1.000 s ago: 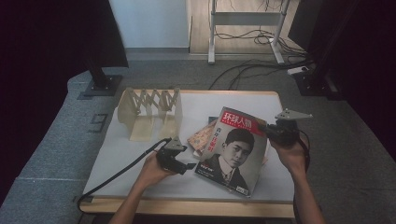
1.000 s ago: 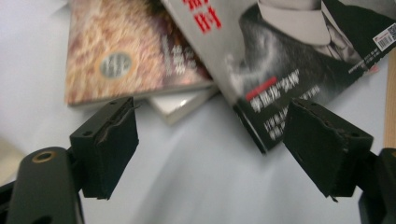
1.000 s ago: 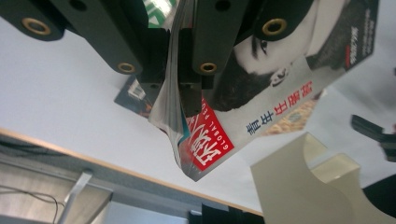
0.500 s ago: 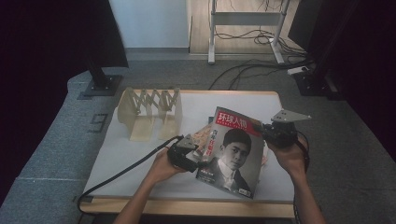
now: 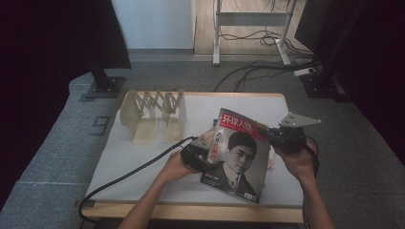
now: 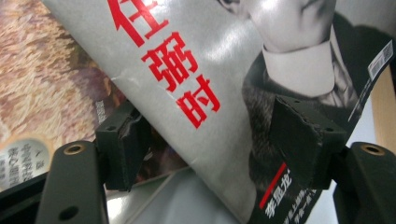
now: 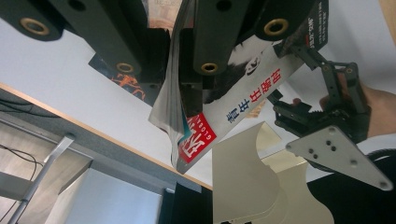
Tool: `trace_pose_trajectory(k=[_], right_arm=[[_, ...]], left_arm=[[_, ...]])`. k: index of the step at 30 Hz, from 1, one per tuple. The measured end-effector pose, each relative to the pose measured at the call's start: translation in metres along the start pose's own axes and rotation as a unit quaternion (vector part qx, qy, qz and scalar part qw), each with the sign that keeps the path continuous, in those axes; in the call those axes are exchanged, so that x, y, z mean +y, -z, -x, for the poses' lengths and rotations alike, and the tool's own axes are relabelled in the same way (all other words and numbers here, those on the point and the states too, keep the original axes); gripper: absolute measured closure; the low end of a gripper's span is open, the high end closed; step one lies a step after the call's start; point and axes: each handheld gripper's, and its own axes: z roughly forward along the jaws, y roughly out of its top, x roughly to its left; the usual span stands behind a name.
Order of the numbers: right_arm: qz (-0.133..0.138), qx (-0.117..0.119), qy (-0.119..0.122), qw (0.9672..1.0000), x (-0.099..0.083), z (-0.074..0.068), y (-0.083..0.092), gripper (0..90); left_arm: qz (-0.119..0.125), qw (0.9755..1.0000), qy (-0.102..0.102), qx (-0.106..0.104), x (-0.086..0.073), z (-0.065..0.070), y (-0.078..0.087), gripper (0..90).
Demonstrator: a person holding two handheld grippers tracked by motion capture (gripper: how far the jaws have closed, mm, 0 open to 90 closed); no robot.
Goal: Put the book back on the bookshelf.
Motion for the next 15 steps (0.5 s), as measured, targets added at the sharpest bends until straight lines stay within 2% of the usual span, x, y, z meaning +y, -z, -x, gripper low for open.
trace_pose_trajectory(k=[1, 4, 6, 7, 11, 12, 15], right_arm=[[0.0, 0.003, 0.001, 1.0, 0.0, 0.0, 0.0, 83.7], [-0.001, 0.005, 0.004, 1.0, 0.0, 0.0, 0.0, 83.4], [0.0, 0.012, 0.0, 0.9999, -0.001, 0.001, 0.001, 83.3], [0.0, 0.012, 0.0, 0.9999, -0.001, 0.001, 0.001, 83.3], [0.01, 0.022, -0.006, 0.9997, 0.002, 0.0, 0.002, 83.4], [0.01, 0.022, -0.003, 0.9997, 0.004, 0.0, 0.002, 83.3], [0.008, 0.021, 0.002, 0.9998, 0.007, -0.002, 0.002, 83.1]], left_arm=[[0.002, 1.0, 0.002, -0.001, 0.0, 0.0, 0.0, 33.7], [-0.002, 0.9999, 0.007, 0.008, 0.001, 0.002, 0.002, 38.4], [0.0, 0.9999, 0.008, 0.009, 0.001, 0.003, 0.006, 50.1], [0.003, 0.9999, 0.008, 0.009, 0.001, 0.004, 0.008, 50.1], [0.017, 0.9998, 0.006, 0.003, 0.001, 0.006, 0.016, 67.2], [0.027, 0.9996, 0.008, -0.006, 0.0, 0.006, 0.019, 70.1], [0.029, 0.9995, 0.006, -0.006, 0.0, 0.008, 0.021, 73.0]])
